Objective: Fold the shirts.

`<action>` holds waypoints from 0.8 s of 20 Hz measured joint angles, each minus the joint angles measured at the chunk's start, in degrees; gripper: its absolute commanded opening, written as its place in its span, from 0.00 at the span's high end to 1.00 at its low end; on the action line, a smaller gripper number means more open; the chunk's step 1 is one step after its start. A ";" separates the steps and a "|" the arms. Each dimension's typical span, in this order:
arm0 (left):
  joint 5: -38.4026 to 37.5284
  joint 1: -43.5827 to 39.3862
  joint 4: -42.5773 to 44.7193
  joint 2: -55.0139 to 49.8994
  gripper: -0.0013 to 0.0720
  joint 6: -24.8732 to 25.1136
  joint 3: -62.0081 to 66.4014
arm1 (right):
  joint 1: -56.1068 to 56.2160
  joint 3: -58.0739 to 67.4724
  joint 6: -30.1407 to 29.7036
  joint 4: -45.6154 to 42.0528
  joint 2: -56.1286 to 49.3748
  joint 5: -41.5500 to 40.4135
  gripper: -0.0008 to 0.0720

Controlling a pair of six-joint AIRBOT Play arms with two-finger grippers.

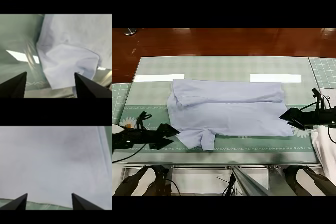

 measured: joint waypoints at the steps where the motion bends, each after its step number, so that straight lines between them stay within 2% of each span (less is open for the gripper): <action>1: 1.84 -1.86 -1.90 0.44 0.02 0.15 -1.68 | 0.00 -0.50 -0.07 1.18 0.46 -0.22 0.13; 4: 7.39 -8.87 -8.33 0.96 0.03 0.55 -4.74 | -0.02 -1.27 -0.44 4.57 1.20 -0.15 0.13; 5: 9.35 -11.15 -9.46 0.96 0.15 0.63 -5.22 | -0.33 -1.31 -0.48 5.27 1.31 -0.28 0.13; 6: 11.32 -13.25 -10.10 0.96 0.78 0.74 -5.57 | -1.05 -1.09 -0.59 5.53 1.44 -0.24 0.13; 7: 13.86 -14.73 -10.19 0.87 0.95 1.01 -5.79 | -2.54 -0.59 -0.59 5.11 1.49 -0.35 0.13; 12: 15.17 -17.77 -11.41 0.96 0.95 3.65 -5.09 | -13.22 -0.66 3.93 -6.58 1.62 3.58 0.13; 16: 14.95 -18.29 -12.00 0.94 0.95 4.72 -3.78 | -14.14 -4.31 6.71 -11.45 0.37 5.07 0.13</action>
